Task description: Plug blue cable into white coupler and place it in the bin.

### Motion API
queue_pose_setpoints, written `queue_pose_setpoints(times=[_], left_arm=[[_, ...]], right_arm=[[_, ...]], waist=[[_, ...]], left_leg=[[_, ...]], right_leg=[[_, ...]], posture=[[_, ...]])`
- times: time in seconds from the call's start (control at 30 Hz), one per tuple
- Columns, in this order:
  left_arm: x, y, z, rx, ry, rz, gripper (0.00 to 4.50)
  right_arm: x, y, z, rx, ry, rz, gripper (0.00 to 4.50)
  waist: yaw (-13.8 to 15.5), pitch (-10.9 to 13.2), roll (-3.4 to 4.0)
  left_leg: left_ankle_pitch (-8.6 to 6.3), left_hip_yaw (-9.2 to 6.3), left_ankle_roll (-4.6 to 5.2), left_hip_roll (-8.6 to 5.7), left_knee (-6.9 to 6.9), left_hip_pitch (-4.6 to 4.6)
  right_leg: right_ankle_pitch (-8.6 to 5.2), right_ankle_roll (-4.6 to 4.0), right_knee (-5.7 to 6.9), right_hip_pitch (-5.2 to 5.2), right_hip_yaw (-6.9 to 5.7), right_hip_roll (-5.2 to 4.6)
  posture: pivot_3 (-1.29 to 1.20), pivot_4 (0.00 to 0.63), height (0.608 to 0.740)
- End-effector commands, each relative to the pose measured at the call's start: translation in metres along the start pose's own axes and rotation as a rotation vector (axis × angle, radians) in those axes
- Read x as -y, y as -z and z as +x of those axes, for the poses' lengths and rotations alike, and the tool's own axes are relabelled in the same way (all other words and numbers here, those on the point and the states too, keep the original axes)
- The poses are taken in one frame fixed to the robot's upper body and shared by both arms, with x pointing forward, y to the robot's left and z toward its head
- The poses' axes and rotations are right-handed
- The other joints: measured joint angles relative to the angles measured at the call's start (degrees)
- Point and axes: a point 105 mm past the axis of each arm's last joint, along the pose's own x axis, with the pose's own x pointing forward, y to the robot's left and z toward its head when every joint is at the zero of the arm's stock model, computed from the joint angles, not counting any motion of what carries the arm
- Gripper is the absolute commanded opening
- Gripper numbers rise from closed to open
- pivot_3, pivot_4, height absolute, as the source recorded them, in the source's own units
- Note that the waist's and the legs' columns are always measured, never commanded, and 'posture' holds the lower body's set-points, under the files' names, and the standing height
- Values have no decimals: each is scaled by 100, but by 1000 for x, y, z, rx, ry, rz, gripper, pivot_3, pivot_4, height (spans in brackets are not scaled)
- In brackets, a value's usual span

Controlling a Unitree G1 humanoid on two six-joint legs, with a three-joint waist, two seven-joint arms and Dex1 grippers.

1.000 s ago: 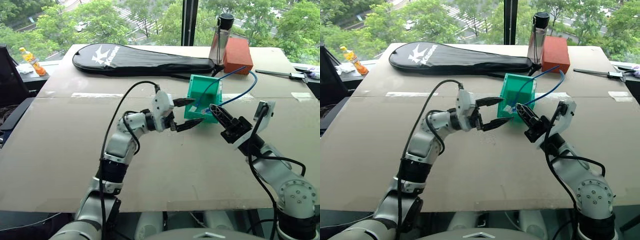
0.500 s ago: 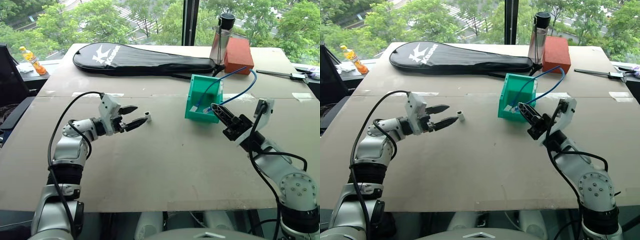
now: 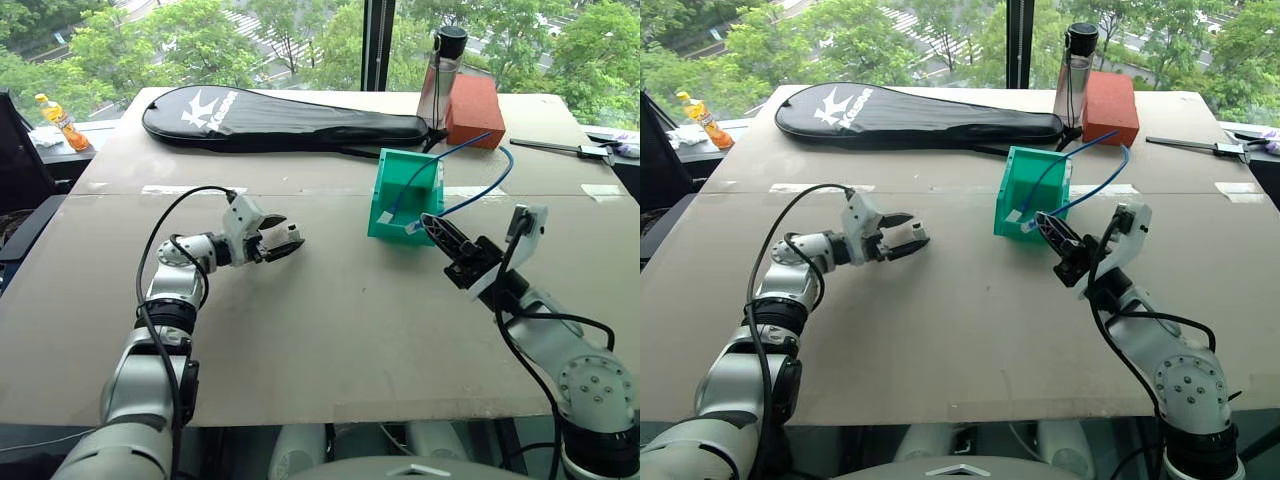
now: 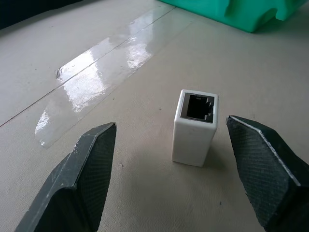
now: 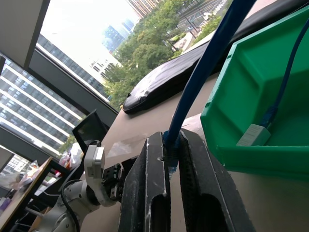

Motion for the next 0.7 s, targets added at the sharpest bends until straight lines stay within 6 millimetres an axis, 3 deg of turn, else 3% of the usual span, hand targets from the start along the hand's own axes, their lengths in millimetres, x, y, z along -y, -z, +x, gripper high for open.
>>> queue_pose_setpoints(times=[0.03,0.13,0.17,0.23,0.4,0.67,0.7], left_arm=[[0,-8,2,23,26,39,2854],[2,-3,2,9,41,42,1600],[2,-2,1,4,44,43,949],[3,-2,1,9,50,39,381],[15,-19,13,74,117,57,407],[83,-56,50,162,343,99,407],[99,-61,59,162,396,115,407]], right_arm=[[-12,-10,-5,52,-29,-22,0],[-12,-10,-7,54,-22,-28,0],[-12,-10,-8,54,-21,-30,0],[-12,-10,-8,49,-22,-44,0],[-16,-10,-7,-2,-72,-179,0],[-23,-6,3,-172,-243,-501,0],[-21,-2,5,-236,-279,-570,0]], waist=[[-2,0,0],[-10,0,-1],[-10,-1,-1],[-8,-1,-1],[4,-1,-1],[3,0,-2],[2,0,-2]], left_leg=[[0,0,0,0,0,0],[0,1,0,0,0,0],[0,1,1,1,0,0],[0,1,1,1,0,0],[0,1,1,0,1,0],[-3,-1,5,-1,3,-3],[-3,-3,5,0,2,-3]], right_leg=[[0,0,0,0,0,0],[0,0,0,0,0,0],[0,0,0,0,0,0],[0,0,0,0,0,-1],[0,0,0,0,1,-1],[0,0,-1,0,3,2],[0,0,-1,-1,3,5]], posture=[[0,150,740],[0,150,740],[0,150,740],[0,150,740],[0,150,740],[0,150,740],[0,150,740]])
